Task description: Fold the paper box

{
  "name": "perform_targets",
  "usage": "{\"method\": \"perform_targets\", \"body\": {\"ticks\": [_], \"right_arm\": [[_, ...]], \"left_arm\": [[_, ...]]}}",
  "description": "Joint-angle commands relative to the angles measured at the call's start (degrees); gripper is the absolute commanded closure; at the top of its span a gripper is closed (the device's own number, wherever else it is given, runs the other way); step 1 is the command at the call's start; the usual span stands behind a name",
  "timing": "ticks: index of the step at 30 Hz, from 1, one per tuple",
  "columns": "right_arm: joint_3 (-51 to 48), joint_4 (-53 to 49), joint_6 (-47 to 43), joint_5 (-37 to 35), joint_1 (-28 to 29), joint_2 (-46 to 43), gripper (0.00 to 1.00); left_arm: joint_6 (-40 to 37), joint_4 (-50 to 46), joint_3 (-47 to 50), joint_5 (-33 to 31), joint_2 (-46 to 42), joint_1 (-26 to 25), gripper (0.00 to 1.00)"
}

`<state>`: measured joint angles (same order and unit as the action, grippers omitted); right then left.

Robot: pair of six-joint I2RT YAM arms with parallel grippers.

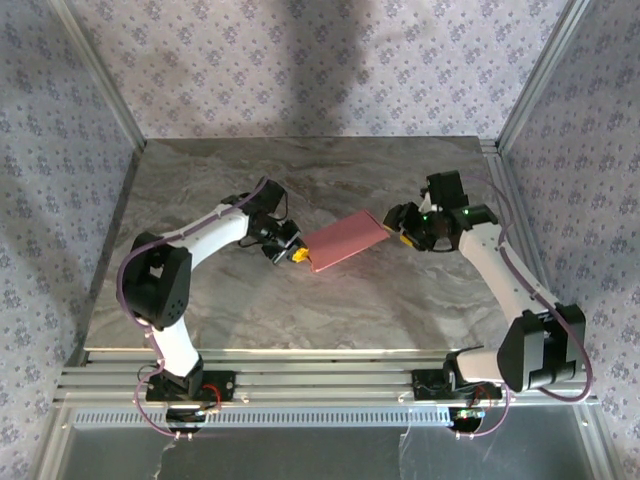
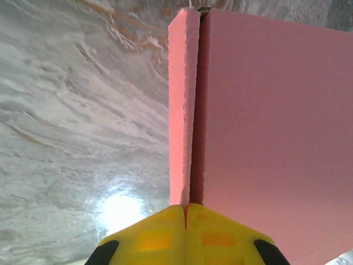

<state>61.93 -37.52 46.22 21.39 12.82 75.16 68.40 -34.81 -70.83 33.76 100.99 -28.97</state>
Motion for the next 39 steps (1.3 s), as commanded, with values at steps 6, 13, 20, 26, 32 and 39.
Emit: {"method": "perform_targets", "body": {"ticks": [6, 13, 20, 26, 32, 39], "right_arm": [[-6.63, 6.13, 26.21, -2.26, 3.21, -9.57, 0.12], [-10.01, 14.32, 26.17, 4.98, 3.92, -0.85, 0.15], [-4.97, 14.7, 23.73, 3.85, 5.07, 5.39, 0.23], [-5.04, 14.89, 25.21, 0.43, 6.8, 7.31, 0.36], [-0.97, 11.0, 26.96, -4.79, 7.77, 9.53, 0.58], [5.14, -3.2, 28.95, -10.16, 8.82, 11.62, 0.73]], "left_arm": [[10.49, 4.59, 3.5, 11.54, -2.05, 0.76, 1.0], [11.12, 6.02, 3.73, 13.47, -1.28, 0.63, 1.0], [10.09, 5.74, 3.59, 14.62, -0.11, 0.39, 1.0], [9.83, 6.2, 2.67, 15.44, 0.89, 0.19, 1.0], [9.21, 6.72, 2.21, 16.95, 1.83, 0.15, 0.97], [0.66, -3.64, -7.35, 6.49, -1.85, 1.7, 0.56]]}}
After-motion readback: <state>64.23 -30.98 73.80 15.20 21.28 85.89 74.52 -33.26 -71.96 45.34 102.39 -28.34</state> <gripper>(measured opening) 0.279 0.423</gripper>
